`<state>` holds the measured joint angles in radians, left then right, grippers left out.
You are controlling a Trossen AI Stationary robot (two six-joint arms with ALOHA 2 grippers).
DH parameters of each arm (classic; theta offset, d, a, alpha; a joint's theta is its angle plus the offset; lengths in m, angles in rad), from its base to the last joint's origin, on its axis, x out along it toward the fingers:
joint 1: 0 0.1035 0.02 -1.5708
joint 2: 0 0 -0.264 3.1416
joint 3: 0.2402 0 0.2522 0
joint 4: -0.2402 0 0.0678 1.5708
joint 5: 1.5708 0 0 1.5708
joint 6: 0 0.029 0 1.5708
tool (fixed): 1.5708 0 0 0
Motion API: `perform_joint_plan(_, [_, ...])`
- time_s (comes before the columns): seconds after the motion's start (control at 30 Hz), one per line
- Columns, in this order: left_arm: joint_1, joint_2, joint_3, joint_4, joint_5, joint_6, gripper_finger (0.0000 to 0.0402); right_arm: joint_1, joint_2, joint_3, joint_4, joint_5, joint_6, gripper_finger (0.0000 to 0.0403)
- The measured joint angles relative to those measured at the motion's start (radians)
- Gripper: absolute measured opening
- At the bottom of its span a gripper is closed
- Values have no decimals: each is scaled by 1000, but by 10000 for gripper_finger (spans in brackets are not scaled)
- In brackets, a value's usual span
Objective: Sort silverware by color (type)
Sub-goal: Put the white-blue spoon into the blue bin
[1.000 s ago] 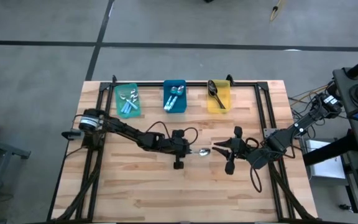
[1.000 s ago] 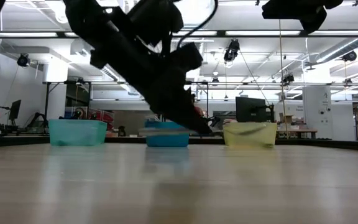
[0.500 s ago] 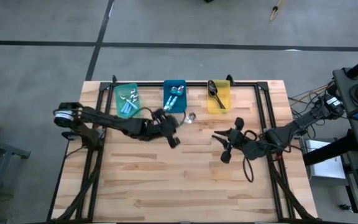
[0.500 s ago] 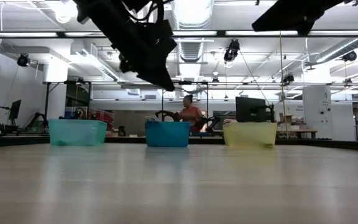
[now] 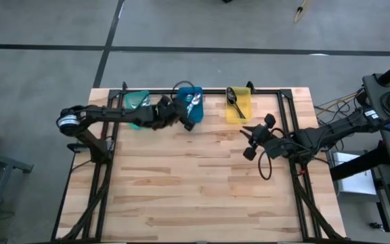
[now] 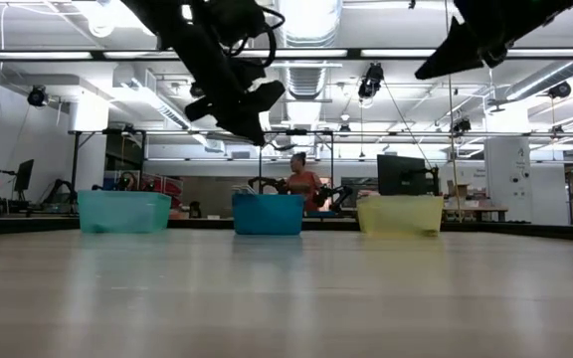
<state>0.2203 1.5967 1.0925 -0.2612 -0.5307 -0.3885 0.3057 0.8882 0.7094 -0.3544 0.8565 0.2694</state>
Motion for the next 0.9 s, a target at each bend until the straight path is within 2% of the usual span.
perform_joint_plan(0.07, [43, 12, 39, -24, 23, 14, 12, -19, -13, 0, -45, 0, 18, 63])
perform_joint_plan(0.27, [162, 84, 155, -150, 177, 39, 12, -37, -22, -8, -183, -1, 91, 63])
perform_joint_plan(0.47, [208, 214, 313, -300, 181, 108, 12, -36, -34, -7, -250, -4, 132, 63])
perform_joint_plan(0.7, [227, 325, 420, -462, 173, 112, 12, -36, -37, -11, -248, -29, 132, 63])
perform_joint_plan(0.9, [233, 374, 453, -462, 166, 111, 12, -36, -36, -11, -248, -29, 132, 63])
